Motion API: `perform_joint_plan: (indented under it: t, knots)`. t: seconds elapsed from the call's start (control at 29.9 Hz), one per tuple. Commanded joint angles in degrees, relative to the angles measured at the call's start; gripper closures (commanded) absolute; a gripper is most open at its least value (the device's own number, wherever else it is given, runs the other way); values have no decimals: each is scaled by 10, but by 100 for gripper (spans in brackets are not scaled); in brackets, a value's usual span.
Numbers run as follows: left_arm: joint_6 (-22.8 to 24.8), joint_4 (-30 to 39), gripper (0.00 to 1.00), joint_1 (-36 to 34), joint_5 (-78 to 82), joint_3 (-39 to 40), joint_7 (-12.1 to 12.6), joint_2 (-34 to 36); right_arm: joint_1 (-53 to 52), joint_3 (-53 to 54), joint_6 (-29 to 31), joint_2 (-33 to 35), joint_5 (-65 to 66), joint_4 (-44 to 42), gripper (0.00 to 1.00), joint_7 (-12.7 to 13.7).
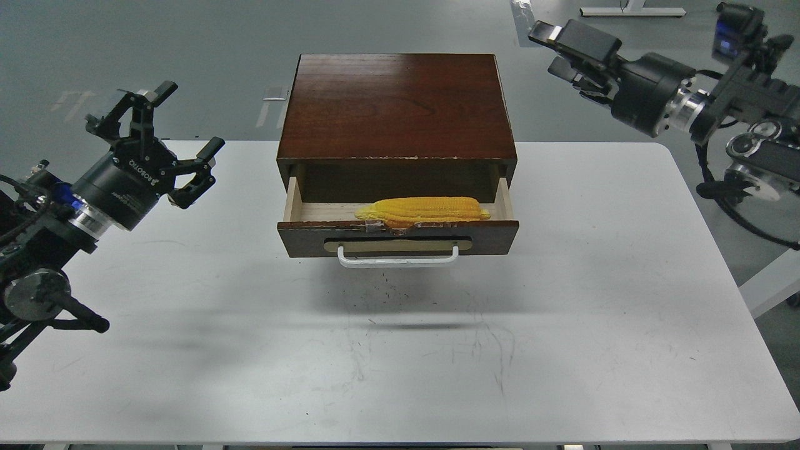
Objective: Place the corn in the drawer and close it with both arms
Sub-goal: 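Withdraw the right gripper up and away from the drawer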
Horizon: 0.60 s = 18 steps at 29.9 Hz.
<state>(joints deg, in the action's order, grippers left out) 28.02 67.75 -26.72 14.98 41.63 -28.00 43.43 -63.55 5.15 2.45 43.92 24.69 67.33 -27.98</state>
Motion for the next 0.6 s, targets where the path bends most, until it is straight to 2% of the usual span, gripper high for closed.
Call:
perform_joint_plan:
  t: [0.0,0.07,0.33,0.57]
  knots:
    - [0,0,1,1,1,-1,0,0,102,85,2,-2,-64,-4,4,0]
    - [0,0,1,2,2,-1,0,-1,154,119,4,-6,-103,-11,4,0]
    - [0,0,1,1,3,-2,0,-2,205,130,20,-50,-218,-58,1,0]
    - [0,0,1,-1,25,-2,0,19,217,130,32,-60,-219,-62,1,0]
